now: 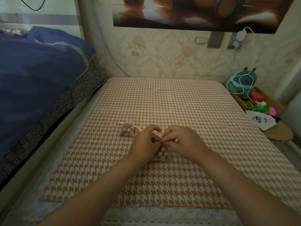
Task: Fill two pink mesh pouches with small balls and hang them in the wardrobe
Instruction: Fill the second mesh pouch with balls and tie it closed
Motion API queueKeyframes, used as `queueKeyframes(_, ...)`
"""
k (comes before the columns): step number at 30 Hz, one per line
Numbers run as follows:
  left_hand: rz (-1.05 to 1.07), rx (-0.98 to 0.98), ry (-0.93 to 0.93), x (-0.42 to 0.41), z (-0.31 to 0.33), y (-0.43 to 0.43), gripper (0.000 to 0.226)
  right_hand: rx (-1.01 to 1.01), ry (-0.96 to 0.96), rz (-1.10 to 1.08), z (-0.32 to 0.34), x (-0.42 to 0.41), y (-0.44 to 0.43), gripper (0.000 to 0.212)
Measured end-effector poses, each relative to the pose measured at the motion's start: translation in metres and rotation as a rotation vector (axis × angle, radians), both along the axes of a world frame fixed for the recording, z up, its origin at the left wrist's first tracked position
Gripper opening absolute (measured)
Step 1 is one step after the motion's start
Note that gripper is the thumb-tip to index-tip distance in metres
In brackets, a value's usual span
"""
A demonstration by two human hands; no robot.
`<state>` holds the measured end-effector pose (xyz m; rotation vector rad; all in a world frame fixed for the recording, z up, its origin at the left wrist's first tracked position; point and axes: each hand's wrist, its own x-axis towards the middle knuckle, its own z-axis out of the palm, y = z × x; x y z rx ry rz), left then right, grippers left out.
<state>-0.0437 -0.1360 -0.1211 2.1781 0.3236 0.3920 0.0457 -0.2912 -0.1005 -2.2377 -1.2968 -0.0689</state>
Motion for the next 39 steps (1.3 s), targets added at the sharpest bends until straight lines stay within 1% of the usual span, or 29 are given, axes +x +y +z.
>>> queueKeyframes(3,-0.018,0.025,0.016,0.000,0.002,0.001,0.030,0.049,0.198,-0.070,0.000,0.000,0.002,0.013)
queueKeyframes(7,0.005,0.022,-0.027,0.000,0.000,-0.003,0.018,0.166,0.535,-0.271,-0.002,-0.004,0.009,0.010)
queueKeyframes(10,0.020,0.038,-0.044,-0.001,0.000,-0.006,0.018,0.250,0.873,-0.402,-0.001,-0.012,0.012,0.008)
queueKeyframes(11,0.011,0.049,-0.043,-0.002,0.000,-0.006,0.020,0.266,0.959,-0.433,0.001,-0.014,0.013,0.007)
queueKeyframes(13,-0.013,0.065,-0.040,-0.003,0.001,-0.006,0.022,0.288,1.049,-0.477,0.003,-0.017,0.013,0.008)
queueKeyframes(15,-0.027,0.076,-0.038,-0.004,0.001,-0.005,0.022,0.296,1.049,-0.508,0.003,-0.019,0.013,0.010)
queueKeyframes(17,-0.029,0.086,-0.038,-0.004,0.000,-0.004,0.022,0.276,0.974,-0.522,0.000,-0.019,0.013,0.008)
queueKeyframes(21,-0.030,0.067,-0.054,-0.005,0.002,-0.004,0.020,0.179,0.652,-0.478,-0.005,-0.015,0.013,0.003)
queueKeyframes(24,-0.013,0.075,-0.046,-0.006,0.002,-0.004,0.017,0.078,0.484,-0.401,-0.003,-0.015,0.011,0.007)
queueKeyframes(27,0.001,0.091,-0.034,-0.006,0.002,-0.006,0.013,0.012,0.477,-0.356,0.003,-0.015,0.008,0.010)
queueKeyframes(33,0.013,0.075,-0.003,-0.006,0.001,-0.007,0.014,-0.028,0.619,-0.356,0.008,-0.013,0.003,0.011)
queueKeyframes(37,0.034,0.066,-0.006,-0.006,-0.002,-0.010,0.013,-0.113,0.495,-0.357,0.006,-0.013,0.004,0.008)
queueKeyframes(39,0.033,0.054,-0.029,-0.006,-0.001,-0.012,0.011,-0.156,0.434,-0.348,0.007,-0.013,0.004,0.011)
